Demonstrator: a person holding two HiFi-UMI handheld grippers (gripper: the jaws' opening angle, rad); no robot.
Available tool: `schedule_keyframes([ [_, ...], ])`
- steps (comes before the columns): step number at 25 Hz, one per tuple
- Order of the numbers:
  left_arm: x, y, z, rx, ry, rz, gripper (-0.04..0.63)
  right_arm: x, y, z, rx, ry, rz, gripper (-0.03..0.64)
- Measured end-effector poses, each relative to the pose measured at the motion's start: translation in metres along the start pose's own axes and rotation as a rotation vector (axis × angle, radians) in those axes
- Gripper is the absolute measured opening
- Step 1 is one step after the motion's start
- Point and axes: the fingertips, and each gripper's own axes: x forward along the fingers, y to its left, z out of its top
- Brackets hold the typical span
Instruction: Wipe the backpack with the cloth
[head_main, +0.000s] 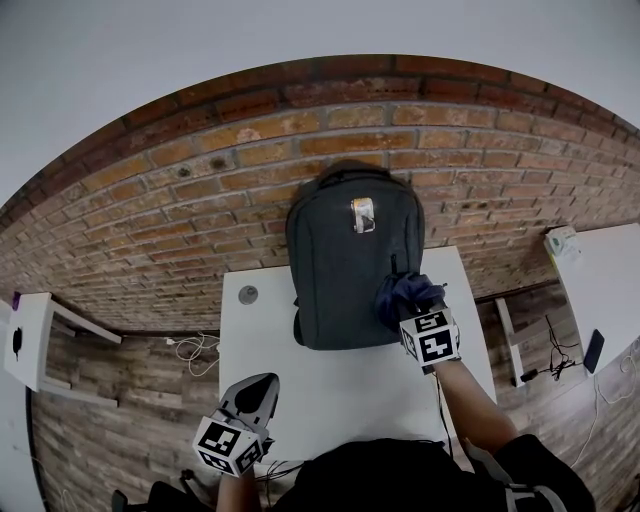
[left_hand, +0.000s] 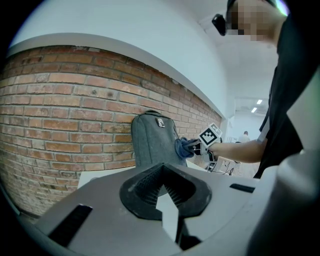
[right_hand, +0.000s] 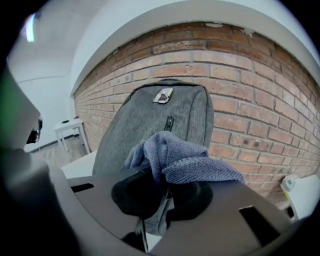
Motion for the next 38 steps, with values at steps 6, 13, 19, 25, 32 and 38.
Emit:
schedule_keyframes([
  [6,0.001,0.003,0.001,0.0,0.002,0.004,-0.006,0.01,-0.013,0.058,-0.03,-0.09,-0.032,0.064],
  [13,-0.001,0.006,0.0,-0.004,0.009,0.021,-0.006,0.024,-0.04,0.12,-0.046,-0.155,-0.078,0.064],
  [19,-0.005,0.014,0.0,-0.01,0.006,0.04,-0.006,0.034,-0.053,0.148,-0.084,-0.165,-0.094,0.064],
  [25,-0.004,0.014,-0.001,-0.012,0.009,0.036,-0.006,0.042,-0.059,0.174,-0.098,-0.183,-0.119,0.064],
  [32,-0.008,0.015,-0.002,-0.009,0.006,0.04,-0.006,0.048,-0.056,0.217,-0.15,-0.242,-0.132,0.064],
  [38,-0.014,0.018,-0.002,-0.018,-0.001,0.055,-0.006,0.059,-0.048,0.205,-0.196,-0.161,-0.127,0.064],
])
